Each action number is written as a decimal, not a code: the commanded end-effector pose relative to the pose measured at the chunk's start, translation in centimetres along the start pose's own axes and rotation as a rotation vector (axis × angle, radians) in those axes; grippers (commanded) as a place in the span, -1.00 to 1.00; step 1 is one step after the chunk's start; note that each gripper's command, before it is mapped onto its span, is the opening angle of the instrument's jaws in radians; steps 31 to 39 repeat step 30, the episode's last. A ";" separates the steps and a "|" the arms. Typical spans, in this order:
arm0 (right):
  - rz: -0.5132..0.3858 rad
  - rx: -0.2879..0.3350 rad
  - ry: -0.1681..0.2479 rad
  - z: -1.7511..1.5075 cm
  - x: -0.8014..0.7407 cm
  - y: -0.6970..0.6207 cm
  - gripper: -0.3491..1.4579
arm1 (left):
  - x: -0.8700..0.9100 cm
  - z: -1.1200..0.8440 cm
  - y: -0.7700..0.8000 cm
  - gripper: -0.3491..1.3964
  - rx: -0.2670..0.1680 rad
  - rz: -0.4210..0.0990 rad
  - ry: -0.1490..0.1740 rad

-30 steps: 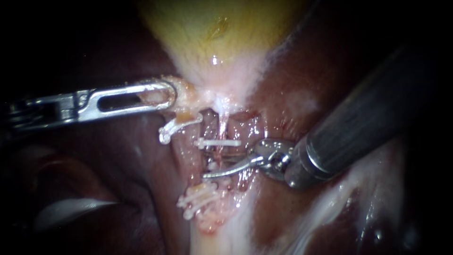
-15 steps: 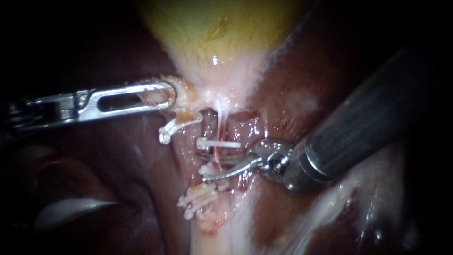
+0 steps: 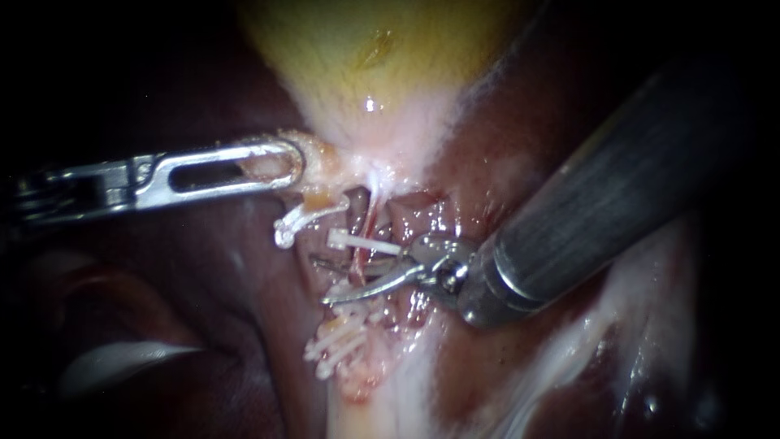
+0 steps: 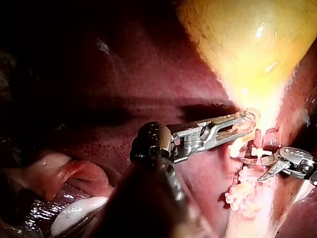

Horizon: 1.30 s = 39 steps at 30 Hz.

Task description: Go to the cutting position right tube

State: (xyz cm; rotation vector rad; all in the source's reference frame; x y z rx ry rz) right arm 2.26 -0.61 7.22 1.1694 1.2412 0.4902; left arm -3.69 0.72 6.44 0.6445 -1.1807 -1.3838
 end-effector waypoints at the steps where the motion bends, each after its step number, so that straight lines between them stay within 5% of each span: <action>1: 0.000 0.001 0.005 0.02 0.00 0.02 0.91 | 0.00 0.00 0.00 -1.00 0.000 0.000 0.000; 39: -0.005 0.013 0.027 0.08 -0.02 0.06 0.93 | 0.00 0.00 0.01 -1.00 0.000 0.000 0.000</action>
